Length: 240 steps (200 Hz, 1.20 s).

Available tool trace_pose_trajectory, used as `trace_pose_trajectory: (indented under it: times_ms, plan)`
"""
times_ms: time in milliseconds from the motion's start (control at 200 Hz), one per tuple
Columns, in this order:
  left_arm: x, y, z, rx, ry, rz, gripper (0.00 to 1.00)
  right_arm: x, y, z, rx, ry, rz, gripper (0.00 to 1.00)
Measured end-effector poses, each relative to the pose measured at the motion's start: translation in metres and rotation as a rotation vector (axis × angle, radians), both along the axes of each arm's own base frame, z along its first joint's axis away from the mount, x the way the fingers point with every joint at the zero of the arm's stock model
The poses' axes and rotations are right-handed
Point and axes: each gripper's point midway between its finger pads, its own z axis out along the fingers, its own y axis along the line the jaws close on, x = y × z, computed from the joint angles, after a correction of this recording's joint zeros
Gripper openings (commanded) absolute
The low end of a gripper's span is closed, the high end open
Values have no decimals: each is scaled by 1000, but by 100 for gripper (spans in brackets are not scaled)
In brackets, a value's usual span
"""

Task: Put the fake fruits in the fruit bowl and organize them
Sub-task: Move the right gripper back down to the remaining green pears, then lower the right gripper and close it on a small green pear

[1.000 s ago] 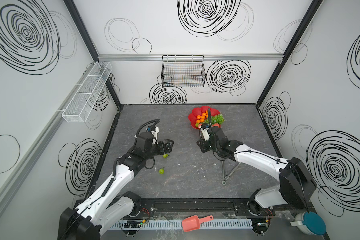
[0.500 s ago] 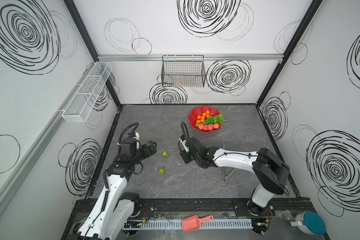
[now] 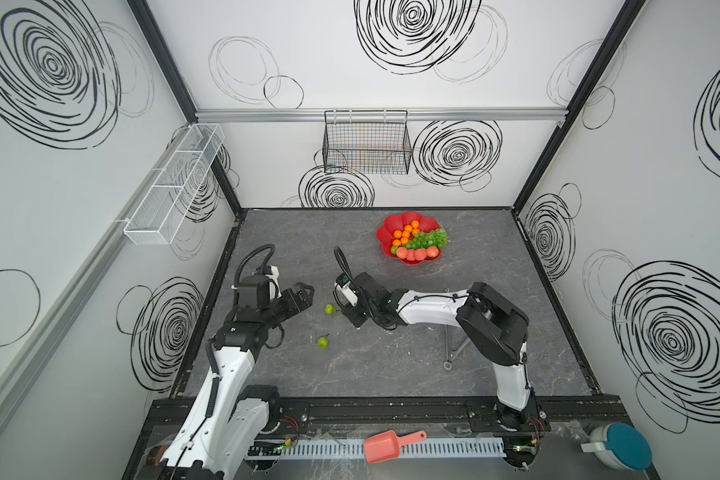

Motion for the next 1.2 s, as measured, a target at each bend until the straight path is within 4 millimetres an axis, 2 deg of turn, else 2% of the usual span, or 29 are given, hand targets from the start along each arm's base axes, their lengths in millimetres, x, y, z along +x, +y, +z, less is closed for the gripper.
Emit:
trace_pose_trajectory:
  times_ms: [480,870,1046,1201]
  plan:
    - [1,0,-3,-2,8,0,96,11,19,-15,-36,-24,107,43]
    - [0,-1,-4,-6,10,-3,96,14,29,-16,-41,-37,141,42]
    - [0,-1,-3,-9,8,-6,96,16,40,-16,-39,-54,161,38]
    - [0,-1,-4,-10,7,-8,96,17,42,-17,-42,-61,167,35]
